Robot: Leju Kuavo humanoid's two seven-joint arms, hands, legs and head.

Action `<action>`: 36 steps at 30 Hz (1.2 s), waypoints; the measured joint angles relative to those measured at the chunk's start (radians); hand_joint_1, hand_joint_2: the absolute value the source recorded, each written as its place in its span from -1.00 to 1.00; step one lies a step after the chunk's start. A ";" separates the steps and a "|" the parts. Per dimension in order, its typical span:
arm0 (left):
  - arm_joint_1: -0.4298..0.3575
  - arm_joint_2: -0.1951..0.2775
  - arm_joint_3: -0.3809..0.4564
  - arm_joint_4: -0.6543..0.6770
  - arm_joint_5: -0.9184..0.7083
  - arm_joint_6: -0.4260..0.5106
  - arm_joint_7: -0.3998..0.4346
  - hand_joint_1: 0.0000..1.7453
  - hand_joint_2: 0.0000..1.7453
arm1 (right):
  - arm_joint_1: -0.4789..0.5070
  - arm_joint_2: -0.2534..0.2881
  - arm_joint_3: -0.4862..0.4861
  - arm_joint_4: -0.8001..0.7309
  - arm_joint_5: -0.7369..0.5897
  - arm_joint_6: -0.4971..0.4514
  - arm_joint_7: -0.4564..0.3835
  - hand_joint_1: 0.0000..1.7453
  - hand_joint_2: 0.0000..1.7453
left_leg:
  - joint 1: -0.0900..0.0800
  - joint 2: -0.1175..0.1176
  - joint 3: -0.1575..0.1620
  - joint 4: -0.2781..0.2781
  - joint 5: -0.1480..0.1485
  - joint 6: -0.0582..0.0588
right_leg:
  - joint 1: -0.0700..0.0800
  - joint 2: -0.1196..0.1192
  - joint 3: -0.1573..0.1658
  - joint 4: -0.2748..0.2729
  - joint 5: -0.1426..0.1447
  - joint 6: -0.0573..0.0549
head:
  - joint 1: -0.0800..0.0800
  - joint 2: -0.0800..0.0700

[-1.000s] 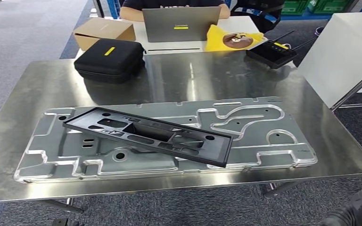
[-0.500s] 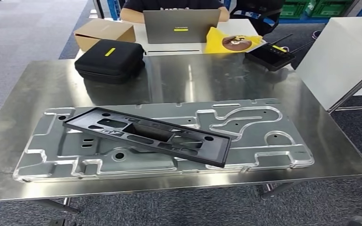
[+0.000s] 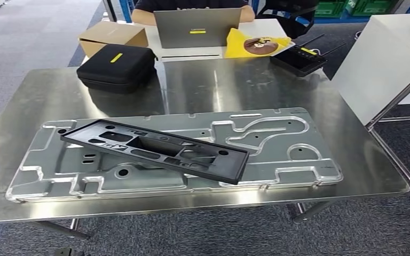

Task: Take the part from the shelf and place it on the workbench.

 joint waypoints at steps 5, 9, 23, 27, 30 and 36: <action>-0.002 0.004 0.001 0.000 -0.002 -0.001 -0.001 -1.00 -1.00 | -0.003 0.057 -0.047 0.005 0.005 0.043 -0.009 -1.00 -1.00 | -0.004 0.003 0.002 -0.050 0.027 0.011 | -0.005 0.003 -0.011 0.007 0.002 0.030 | 0.000 0.000; 0.000 0.004 0.001 0.000 -0.011 -0.004 0.003 -1.00 -1.00 | -0.005 0.098 -0.089 0.015 0.009 0.092 -0.018 -1.00 -1.00 | 0.002 0.008 -0.028 -0.053 0.053 0.017 | -0.007 0.006 -0.073 0.194 -0.132 0.042 | 0.000 0.000; 0.004 0.011 0.010 0.000 -0.017 0.013 0.019 -1.00 -1.00 | -0.086 0.271 -0.271 0.070 0.064 0.324 -0.082 -1.00 -1.00 | 0.007 0.007 -0.124 0.118 -0.043 -0.039 | -0.009 0.000 0.067 -0.043 -0.025 -0.010 | -0.001 0.000; 0.009 0.014 0.019 0.000 -0.002 0.016 0.021 -1.00 -1.00 | -0.109 0.287 -0.281 0.122 0.090 0.345 -0.080 -1.00 -1.00 | 0.012 0.007 -0.134 0.215 -0.075 -0.045 | -0.009 -0.001 0.040 -0.041 -0.006 -0.007 | -0.001 0.000; 0.012 0.016 0.029 0.000 0.009 0.019 0.020 -1.00 -1.00 | -0.122 0.289 -0.281 0.159 0.104 0.351 -0.078 -1.00 -1.00 | 0.011 0.005 -0.011 0.005 0.011 -0.033 | -0.007 -0.002 0.033 -0.040 0.005 0.004 | -0.001 0.000; 0.018 0.018 0.049 0.000 0.016 0.022 0.021 -1.00 -1.00 | -0.136 0.287 -0.280 0.218 0.107 0.351 -0.060 -1.00 -1.00 | 0.007 0.007 0.007 -0.071 0.046 0.001 | -0.009 0.000 0.018 -0.017 -0.007 0.039 | 0.000 0.000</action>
